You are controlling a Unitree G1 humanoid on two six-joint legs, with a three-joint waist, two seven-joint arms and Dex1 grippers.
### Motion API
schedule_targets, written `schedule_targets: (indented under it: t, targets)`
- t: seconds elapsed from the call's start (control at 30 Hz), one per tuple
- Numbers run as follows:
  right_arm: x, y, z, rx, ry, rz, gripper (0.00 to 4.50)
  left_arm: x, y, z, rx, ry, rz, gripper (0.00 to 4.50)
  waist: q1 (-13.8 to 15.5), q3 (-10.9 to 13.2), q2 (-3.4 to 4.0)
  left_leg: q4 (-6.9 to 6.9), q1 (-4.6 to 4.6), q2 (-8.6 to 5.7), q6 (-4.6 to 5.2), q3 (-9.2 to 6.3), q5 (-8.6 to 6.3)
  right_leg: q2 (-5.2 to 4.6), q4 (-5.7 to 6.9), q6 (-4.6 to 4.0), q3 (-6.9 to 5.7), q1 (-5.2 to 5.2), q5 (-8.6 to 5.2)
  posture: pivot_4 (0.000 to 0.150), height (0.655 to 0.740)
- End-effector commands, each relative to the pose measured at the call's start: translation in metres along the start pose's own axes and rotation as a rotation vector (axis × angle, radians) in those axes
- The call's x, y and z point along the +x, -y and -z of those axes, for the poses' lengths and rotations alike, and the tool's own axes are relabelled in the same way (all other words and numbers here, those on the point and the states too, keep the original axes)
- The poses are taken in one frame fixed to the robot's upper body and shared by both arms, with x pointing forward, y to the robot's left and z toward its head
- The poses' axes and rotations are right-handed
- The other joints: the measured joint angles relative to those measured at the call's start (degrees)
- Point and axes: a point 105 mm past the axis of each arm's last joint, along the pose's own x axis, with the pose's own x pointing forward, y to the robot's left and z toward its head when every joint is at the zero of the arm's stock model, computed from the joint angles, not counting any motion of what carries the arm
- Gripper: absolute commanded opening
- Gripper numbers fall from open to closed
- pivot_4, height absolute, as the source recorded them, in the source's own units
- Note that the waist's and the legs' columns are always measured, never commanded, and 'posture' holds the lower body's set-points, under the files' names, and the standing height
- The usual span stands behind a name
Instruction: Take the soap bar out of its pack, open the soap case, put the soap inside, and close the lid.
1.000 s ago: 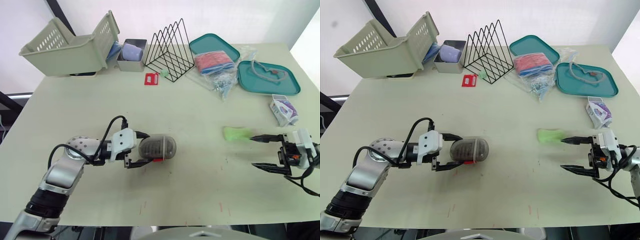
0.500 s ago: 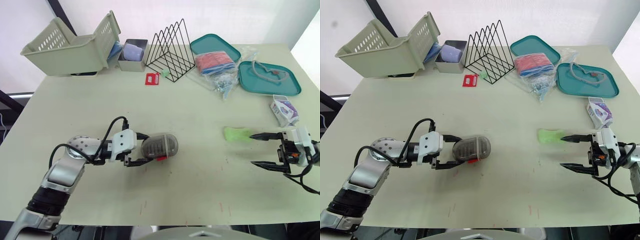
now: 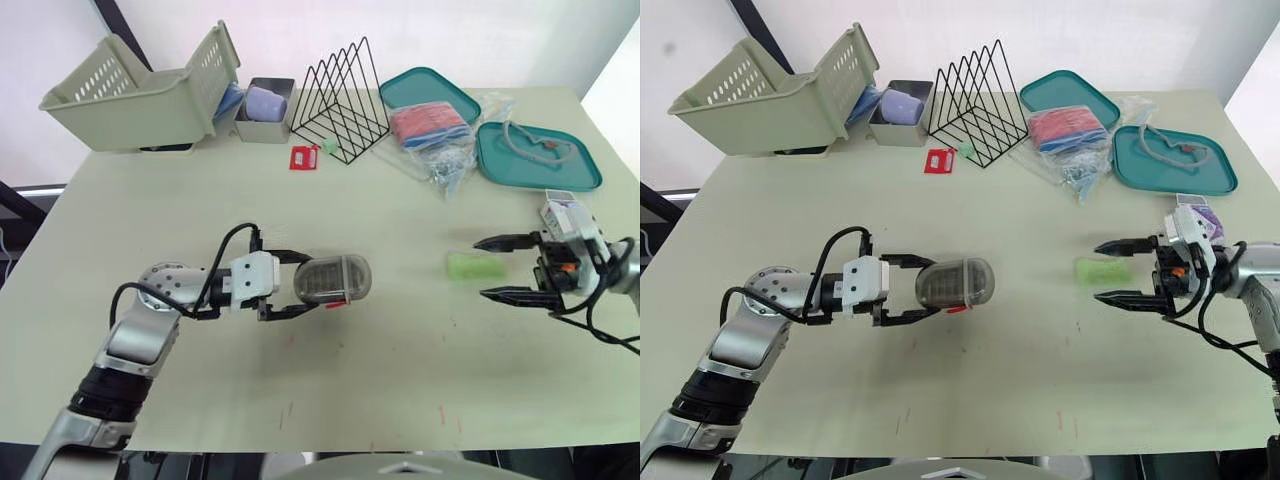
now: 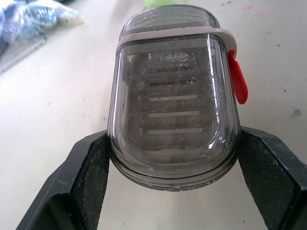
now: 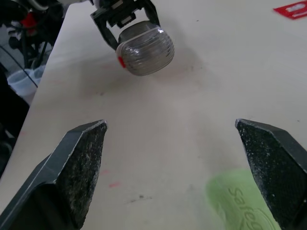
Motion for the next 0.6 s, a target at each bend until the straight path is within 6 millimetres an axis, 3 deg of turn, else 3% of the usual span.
schedule_targets:
  t: [0.03, 0.33, 0.6]
  targets:
    - [0.017, -0.005, -0.021, 0.1, -0.009, -0.01, 4.5, 0.004, -0.008, -0.024, 0.12, 0.074, -0.039, 3.45, 0.0, 0.0, 0.0, 0.01, 0.0, 0.0, 0.0, -0.01, 0.0, 0.0, 0.01, 0.0, 0.0, 0.0, 0.0, 0.15, 0.74]
    - [0.053, -0.013, -0.042, 0.443, -0.02, -0.034, 4.5, 0.015, -0.012, -0.042, 0.201, 0.142, -0.084, 3.45, 0.04, 0.0, -0.01, 0.01, -0.08, -0.01, 0.0, -0.08, 0.0, 0.0, -0.01, 0.0, -0.08, -0.02, 0.0, 0.15, 0.74]
    - [0.076, -0.023, -0.049, 0.544, -0.016, -0.073, 4.5, 0.024, -0.009, -0.05, 0.233, 0.166, -0.088, 3.45, 0.08, 0.0, -0.02, 0.01, -0.13, -0.01, 0.0, -0.12, 0.0, 0.0, -0.02, 0.0, -0.13, -0.03, 0.0, 0.15, 0.74]
